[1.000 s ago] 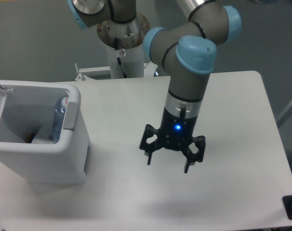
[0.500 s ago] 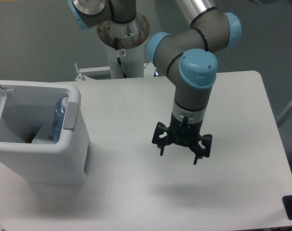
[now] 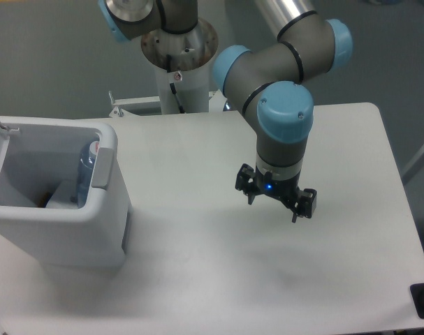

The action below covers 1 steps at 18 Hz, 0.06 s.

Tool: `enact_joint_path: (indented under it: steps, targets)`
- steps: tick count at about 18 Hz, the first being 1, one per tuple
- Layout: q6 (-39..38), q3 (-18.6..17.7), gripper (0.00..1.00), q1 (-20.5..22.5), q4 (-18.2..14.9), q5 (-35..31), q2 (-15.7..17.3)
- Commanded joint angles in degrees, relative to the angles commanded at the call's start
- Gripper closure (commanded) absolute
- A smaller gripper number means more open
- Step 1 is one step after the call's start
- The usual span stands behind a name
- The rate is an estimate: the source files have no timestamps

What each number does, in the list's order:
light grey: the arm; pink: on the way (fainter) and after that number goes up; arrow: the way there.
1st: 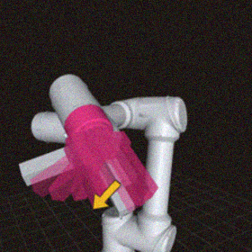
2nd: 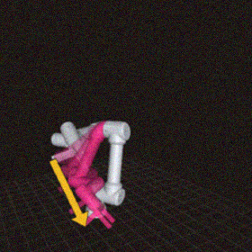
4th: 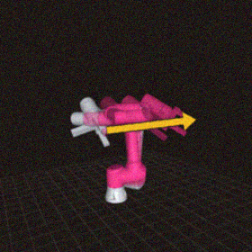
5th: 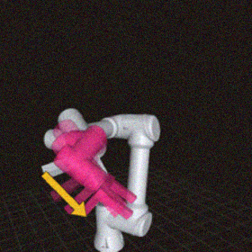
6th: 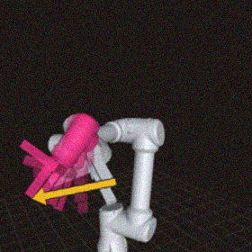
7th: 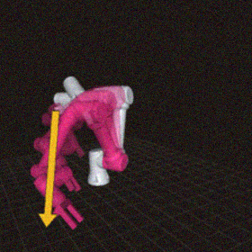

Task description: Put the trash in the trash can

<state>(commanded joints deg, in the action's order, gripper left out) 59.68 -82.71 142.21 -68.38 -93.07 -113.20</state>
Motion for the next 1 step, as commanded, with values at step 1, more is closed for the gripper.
enact_joint_path:
  steps: [1]
  targets:
    - [0.0,-0.3,0.0,0.0,0.1,-0.1,0.0]
